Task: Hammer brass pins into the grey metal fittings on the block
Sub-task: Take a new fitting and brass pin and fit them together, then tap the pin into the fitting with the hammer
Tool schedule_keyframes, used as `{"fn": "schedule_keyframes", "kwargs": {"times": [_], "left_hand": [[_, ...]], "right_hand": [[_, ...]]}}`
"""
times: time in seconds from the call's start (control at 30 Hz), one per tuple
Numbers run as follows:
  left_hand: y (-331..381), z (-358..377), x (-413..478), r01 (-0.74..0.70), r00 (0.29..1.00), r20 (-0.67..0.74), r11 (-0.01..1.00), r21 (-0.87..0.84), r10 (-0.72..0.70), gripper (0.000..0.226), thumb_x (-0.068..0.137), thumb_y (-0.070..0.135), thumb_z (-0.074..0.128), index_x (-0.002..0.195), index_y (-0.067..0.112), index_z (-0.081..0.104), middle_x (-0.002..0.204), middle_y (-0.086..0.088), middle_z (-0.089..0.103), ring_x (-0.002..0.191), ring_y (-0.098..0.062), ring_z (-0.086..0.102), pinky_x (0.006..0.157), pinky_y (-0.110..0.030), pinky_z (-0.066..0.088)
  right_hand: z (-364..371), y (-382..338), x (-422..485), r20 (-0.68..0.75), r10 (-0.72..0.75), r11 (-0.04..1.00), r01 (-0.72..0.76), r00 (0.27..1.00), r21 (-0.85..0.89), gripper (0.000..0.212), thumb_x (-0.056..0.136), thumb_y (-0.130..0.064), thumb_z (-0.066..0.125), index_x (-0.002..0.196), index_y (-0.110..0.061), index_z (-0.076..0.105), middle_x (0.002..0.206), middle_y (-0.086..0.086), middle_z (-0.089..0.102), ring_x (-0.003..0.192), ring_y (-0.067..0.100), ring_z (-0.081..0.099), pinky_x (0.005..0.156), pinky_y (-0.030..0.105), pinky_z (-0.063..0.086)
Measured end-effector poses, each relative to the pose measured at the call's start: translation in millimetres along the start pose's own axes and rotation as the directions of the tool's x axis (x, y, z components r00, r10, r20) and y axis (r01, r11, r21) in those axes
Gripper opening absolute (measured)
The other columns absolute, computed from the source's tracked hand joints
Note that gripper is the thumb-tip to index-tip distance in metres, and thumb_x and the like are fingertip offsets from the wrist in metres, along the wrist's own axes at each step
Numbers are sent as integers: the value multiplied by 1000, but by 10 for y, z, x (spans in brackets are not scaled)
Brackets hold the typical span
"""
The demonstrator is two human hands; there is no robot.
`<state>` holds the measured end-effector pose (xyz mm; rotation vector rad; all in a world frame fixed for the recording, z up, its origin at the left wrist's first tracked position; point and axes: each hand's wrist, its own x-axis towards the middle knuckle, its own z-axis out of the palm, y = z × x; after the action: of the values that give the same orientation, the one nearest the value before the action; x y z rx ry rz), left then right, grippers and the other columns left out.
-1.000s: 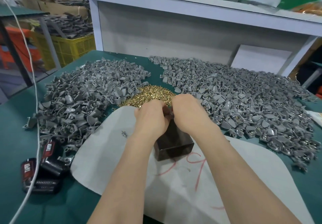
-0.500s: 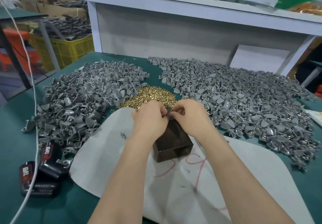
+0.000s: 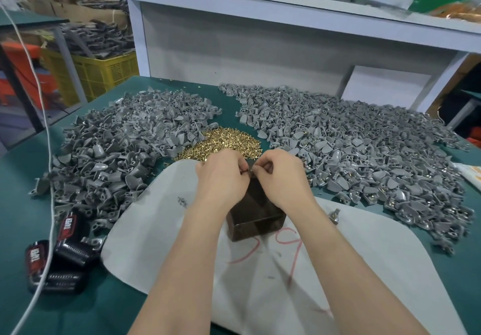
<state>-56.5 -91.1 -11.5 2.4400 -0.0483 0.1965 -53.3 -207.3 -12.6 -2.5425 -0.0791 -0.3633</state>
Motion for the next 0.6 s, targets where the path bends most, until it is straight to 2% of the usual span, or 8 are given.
{"fn": "schedule_keyframes", "kwargs": {"times": [0.07,0.3,0.4,0.47,0.5,0.53,0.6], "left_hand": [[7,-11,-5,-2,1000,3,1000,2,2,6,87,22,63,86,24,68,92,4,67,100,-24,59,95,-40,43],[33,-29,-18,-13,1000,11,999,45,13,7,87,19,62,82,24,66,86,3,62,96,-26,58,91,-39,43],[25,-34,-25,4,1000,7,1000,15,-4,10,87,23,64,78,28,61,84,7,59,98,-24,59,94,-41,44],[25,-38,-30,6,1000,7,1000,-2,-6,11,87,26,65,77,30,60,81,10,58,97,-21,59,94,-41,44],[22,-38,-29,9,1000,11,1000,-9,-8,12,87,25,65,77,30,60,80,11,57,97,-20,60,95,-41,44],[19,-38,-27,11,1000,16,1000,-15,-11,12,87,24,65,77,30,60,79,12,57,96,-19,60,95,-41,44],[14,-36,-19,13,1000,21,1000,-18,-13,13,87,22,64,78,30,61,80,12,58,95,-18,60,95,-41,44]], "right_hand": [[-14,-30,-4,7,-10,999,11,1000,-31,9,89,-16,58,87,-13,67,98,5,58,88,20,55,84,33,45],[-38,-83,40,70,-27,992,35,997,-125,12,90,-17,56,93,-12,66,102,8,60,96,24,55,82,32,45],[-85,-41,56,118,-30,996,39,993,-74,14,90,-20,58,96,-15,70,100,4,66,95,21,59,83,30,47],[-164,96,26,72,28,999,-29,997,17,20,90,-24,60,107,-16,68,105,1,67,95,16,60,86,27,45],[-215,182,0,50,91,996,-92,995,9,24,91,-27,59,112,-16,64,106,0,65,94,15,59,85,28,45],[-255,266,-25,65,166,984,-161,984,-77,26,92,-32,58,111,-15,61,101,0,63,88,16,58,79,29,47],[-255,377,-70,185,319,904,-240,930,-354,25,91,-37,57,94,-13,53,83,-1,56,72,16,53,63,28,43]]}}
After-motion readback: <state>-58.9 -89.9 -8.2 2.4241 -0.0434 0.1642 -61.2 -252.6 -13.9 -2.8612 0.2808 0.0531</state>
